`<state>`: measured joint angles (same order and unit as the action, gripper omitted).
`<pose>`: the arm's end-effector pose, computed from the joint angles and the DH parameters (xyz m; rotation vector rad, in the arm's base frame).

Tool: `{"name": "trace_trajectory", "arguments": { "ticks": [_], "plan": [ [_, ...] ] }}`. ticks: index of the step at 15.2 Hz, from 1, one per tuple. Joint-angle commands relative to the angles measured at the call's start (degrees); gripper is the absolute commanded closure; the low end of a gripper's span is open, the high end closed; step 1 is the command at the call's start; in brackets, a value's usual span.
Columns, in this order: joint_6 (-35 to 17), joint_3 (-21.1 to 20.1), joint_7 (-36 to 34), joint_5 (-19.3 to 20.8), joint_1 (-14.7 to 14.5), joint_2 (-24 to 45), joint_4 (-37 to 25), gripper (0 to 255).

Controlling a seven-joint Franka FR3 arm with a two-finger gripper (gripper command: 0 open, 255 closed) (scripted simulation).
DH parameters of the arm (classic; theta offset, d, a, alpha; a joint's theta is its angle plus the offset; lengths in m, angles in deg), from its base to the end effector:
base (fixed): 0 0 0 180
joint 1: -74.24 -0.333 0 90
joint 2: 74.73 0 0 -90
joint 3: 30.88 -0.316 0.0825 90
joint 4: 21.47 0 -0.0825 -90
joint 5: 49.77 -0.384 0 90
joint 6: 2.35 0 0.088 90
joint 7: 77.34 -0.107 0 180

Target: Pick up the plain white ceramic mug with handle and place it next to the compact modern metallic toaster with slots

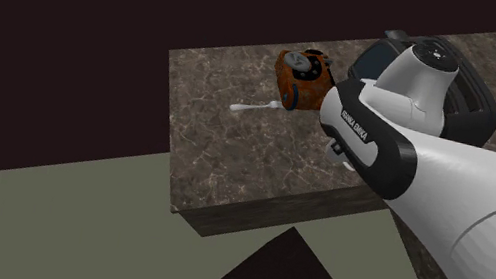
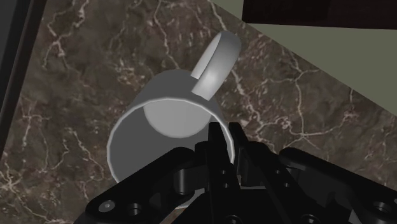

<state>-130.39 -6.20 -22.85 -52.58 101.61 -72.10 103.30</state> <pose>0.3347 -0.4252 0.3734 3.1405 0.0207 0.0395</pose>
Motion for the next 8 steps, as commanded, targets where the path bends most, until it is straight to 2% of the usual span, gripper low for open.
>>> {"name": "trace_trajectory", "arguments": {
  "ticks": [1,5,6,8],
  "plan": [
    [-0.13,0.01,0.04,-0.03,0.01,0.03,0.07,255],
    [-0.13,0.01,0.04,-0.03,0.01,0.03,0.07,255],
    [-0.13,0.01,0.04,-0.03,0.01,0.03,0.07,0],
    [-0.13,0.01,0.04,-0.03,0.01,0.03,0.07,0]
  ]
}}
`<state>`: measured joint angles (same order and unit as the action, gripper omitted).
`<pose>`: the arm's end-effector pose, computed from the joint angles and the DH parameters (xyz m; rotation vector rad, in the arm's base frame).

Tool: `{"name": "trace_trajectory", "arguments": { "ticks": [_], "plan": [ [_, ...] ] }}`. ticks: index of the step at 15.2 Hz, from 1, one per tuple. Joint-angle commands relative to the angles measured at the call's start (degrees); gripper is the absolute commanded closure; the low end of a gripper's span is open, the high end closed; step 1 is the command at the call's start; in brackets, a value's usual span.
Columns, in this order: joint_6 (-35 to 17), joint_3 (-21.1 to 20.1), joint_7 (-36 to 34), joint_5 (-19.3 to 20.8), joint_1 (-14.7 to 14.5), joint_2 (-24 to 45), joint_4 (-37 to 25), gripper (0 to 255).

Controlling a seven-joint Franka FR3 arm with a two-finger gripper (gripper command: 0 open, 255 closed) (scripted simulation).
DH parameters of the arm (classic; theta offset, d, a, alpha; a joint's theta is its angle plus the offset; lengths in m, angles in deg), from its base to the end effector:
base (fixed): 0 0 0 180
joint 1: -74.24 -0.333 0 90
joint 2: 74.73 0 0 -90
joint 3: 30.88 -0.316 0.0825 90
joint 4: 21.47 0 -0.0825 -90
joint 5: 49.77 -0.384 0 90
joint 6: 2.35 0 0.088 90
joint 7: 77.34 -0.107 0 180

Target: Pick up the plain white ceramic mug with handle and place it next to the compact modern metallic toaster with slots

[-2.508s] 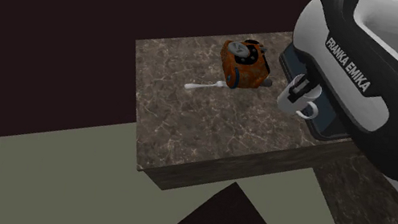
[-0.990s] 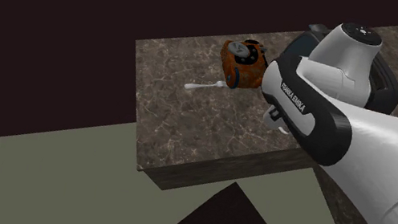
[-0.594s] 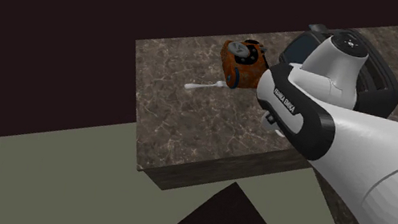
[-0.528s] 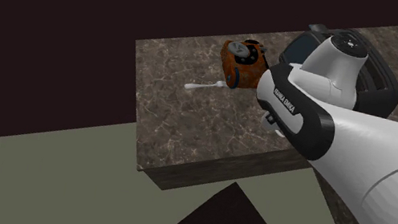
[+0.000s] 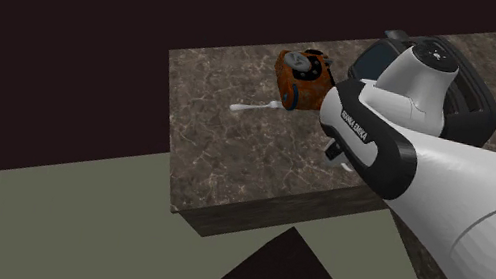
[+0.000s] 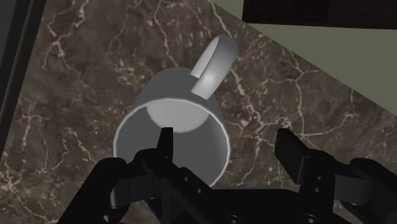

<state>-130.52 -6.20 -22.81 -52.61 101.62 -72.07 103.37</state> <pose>0.3346 -0.4252 0.3728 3.1401 0.0210 0.0402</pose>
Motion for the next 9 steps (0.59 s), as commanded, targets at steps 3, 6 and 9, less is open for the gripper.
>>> {"name": "trace_trajectory", "arguments": {
  "ticks": [3,6,9],
  "plan": [
    [0.00,0.00,0.00,0.00,0.00,0.00,0.00,0],
    [5.53,0.03,-1.21,1.70,-0.14,-3.05,-2.79,0],
    [7.00,-0.02,-1.47,2.06,-0.14,-3.74,-3.64,0]
  ]
}}
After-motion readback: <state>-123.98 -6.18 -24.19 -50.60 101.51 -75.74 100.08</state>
